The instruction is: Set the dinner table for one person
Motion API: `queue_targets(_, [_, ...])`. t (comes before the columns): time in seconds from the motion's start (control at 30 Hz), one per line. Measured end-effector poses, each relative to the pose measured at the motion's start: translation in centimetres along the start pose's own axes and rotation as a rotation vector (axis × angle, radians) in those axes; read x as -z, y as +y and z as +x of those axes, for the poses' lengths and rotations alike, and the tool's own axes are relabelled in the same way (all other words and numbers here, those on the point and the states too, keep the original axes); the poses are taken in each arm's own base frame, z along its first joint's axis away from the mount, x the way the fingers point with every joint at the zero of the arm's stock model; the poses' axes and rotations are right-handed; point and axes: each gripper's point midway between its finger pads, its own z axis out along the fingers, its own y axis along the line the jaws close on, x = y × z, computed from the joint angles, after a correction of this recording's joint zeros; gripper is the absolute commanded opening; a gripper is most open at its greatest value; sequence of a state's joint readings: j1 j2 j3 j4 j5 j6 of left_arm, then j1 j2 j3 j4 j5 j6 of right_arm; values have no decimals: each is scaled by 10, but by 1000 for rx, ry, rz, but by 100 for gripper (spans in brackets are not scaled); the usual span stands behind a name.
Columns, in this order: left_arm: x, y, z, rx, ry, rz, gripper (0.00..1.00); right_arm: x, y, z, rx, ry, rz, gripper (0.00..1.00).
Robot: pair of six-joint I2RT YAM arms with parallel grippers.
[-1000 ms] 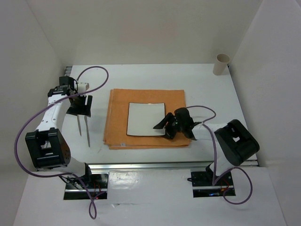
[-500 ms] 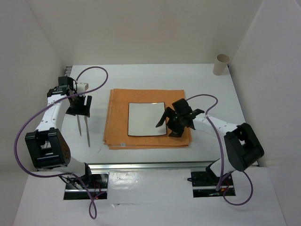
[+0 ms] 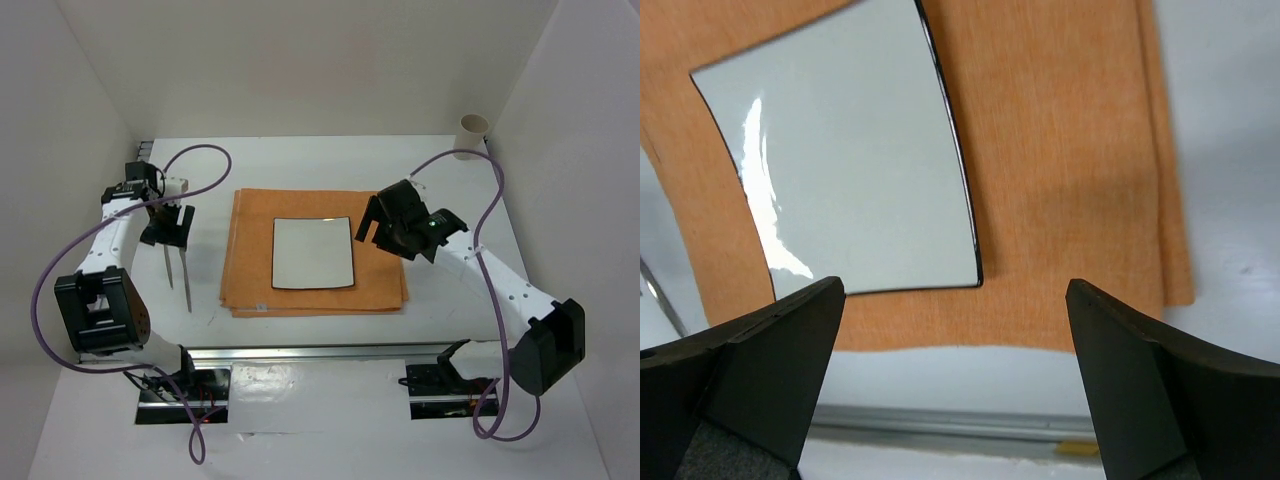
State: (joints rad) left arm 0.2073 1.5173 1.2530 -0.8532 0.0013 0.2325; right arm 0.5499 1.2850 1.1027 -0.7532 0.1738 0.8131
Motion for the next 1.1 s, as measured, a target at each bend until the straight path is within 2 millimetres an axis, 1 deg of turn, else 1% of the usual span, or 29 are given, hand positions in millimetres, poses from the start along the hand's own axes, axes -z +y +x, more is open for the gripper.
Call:
queue_targets(0.03, [-2, 1, 1, -2, 9, -2, 84, 3, 1, -9, 17, -34, 4, 100])
queue_targets(0.1, [-8, 0, 7, -5, 45, 7, 83, 4, 2, -19, 48, -70, 12, 100])
queue_targets(0.17, [-16, -2, 14, -5, 83, 18, 82, 0, 1, -19, 77, -68, 20, 100])
queue_targets(0.27, [-27, -2, 31, -5, 140, 9, 81, -15, 0, -13, 110, -34, 41, 100])
queue_targets(0.33, [-32, 0, 42, -1, 175, -13, 75, -24, -1, -7, 125, -5, 48, 100])
queue_targets(0.37, [-34, 0, 46, -1, 186, -20, 70, -27, 0, -5, 131, 8, 47, 100])
queue_targets(0.4, [-35, 0, 47, -2, 188, -16, 58, -29, 1, -3, 133, 16, 44, 100])
queue_targets(0.43, [-36, -2, 46, -1, 183, -5, 56, -30, 2, -2, 133, 21, 38, 100])
queue_targets(0.5, [-37, -7, 43, -6, 167, 27, 56, -30, 5, -2, 129, 23, 24, 100])
queue_targets(0.57, [-39, -12, 43, -24, 159, 60, 59, -31, 6, -1, 122, 22, 14, 100])
queue_targets(0.63, [-43, -18, 47, -42, 174, 100, 63, -32, 3, 4, 111, 27, 13, 100])
queue_targets(0.67, [-47, -21, 51, -48, 188, 119, 65, -32, -1, 8, 107, 33, 15, 100])
queue_targets(0.73, [-59, -27, 62, -51, 240, 141, 65, -31, -7, 14, 100, 43, 18, 100])
queue_targets(0.83, [-79, -32, 81, -40, 333, 152, 67, -28, -10, 17, 93, 41, 12, 100])
queue_targets(0.87, [-83, -33, 85, -27, 353, 152, 67, -27, -10, 17, 91, 39, 11, 100])
queue_targets(0.93, [-85, -32, 85, -15, 366, 138, 62, -25, -9, 16, 88, 33, 5, 100])
queue_targets(1.03, [-89, -27, 77, -2, 348, 108, 56, -24, -9, 15, 82, 30, 2, 100])
queue_targets(1.1, [-91, -24, 78, 6, 357, 91, 43, -24, -8, 15, 78, 29, 2, 100])
